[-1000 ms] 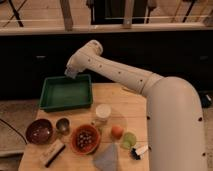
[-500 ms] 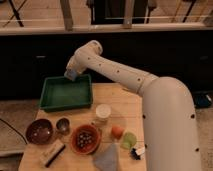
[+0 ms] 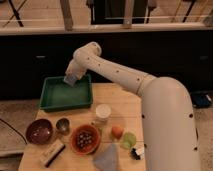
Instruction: Place sponge in tray
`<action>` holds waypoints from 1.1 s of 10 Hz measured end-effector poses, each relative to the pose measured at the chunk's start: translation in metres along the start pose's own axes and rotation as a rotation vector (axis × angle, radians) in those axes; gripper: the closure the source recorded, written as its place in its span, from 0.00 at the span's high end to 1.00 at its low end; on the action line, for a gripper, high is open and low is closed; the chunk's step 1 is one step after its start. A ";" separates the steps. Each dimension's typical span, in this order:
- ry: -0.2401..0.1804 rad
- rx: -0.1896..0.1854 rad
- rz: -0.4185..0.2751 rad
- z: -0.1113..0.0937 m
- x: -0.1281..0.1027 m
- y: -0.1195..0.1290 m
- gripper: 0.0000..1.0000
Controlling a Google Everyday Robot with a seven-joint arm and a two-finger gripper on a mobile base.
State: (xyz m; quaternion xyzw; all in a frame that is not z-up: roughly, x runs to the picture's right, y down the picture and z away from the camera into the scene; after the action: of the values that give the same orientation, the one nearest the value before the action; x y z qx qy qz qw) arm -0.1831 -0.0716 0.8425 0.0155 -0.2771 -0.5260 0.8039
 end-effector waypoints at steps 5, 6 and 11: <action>-0.097 -0.052 0.072 0.040 -0.028 0.042 0.00; -0.108 -0.060 0.085 0.045 -0.030 0.049 0.00; -0.147 -0.085 0.141 0.068 -0.038 0.069 0.00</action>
State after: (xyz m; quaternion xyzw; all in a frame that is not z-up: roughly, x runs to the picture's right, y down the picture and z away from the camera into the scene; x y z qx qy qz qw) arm -0.1678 0.0098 0.9055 -0.0766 -0.3133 -0.4793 0.8163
